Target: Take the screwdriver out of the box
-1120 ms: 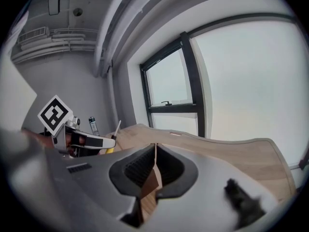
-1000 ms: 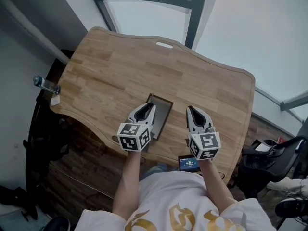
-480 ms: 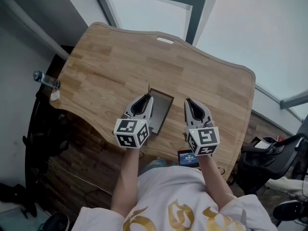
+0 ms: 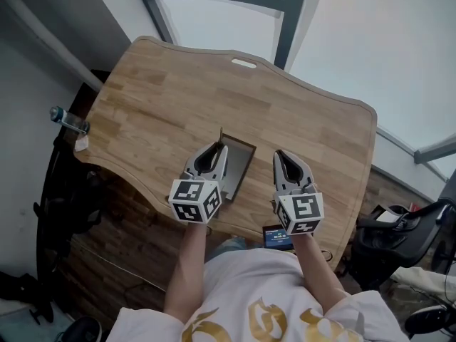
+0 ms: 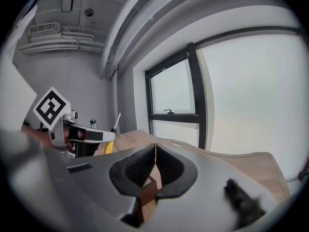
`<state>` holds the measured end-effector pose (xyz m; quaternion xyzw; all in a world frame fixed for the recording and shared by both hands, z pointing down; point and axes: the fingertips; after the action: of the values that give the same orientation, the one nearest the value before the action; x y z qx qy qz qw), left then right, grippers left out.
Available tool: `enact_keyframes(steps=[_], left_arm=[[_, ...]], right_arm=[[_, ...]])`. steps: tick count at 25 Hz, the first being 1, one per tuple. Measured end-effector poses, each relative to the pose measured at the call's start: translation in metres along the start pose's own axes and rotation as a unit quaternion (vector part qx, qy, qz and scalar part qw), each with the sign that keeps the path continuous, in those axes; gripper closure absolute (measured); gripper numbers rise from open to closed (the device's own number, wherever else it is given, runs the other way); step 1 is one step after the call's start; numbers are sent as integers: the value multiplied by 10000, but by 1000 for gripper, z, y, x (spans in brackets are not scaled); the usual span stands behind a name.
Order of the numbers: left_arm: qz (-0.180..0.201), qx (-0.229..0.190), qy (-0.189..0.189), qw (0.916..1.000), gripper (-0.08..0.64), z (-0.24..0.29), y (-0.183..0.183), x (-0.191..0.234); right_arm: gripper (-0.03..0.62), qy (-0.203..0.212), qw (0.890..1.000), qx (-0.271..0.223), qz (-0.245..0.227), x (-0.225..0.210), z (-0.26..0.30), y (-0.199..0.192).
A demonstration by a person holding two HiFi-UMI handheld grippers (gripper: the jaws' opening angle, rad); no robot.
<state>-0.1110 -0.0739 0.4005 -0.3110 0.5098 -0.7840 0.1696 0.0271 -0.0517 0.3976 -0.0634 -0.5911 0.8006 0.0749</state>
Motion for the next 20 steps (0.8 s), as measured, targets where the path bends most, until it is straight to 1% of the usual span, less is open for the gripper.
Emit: enact_keyframes(steps=[6,20], left_arm=[[-51,68,-10,10000,479,1,-6,-2],[-14,151,-28,9999,479,7,-7,-6]], right_arm=[[560,-97,9999,51,-43,-7,0,-3],[560,-255,9996,29,68,-23,-4,-4]])
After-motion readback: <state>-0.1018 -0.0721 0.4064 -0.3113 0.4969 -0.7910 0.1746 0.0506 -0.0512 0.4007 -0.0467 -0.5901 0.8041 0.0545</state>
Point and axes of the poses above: the fingertips, and each gripper's own axes: z forward along the fingers, x to its left, y out of its top, and after that the axes turned 12 degrees about -y, right-handed
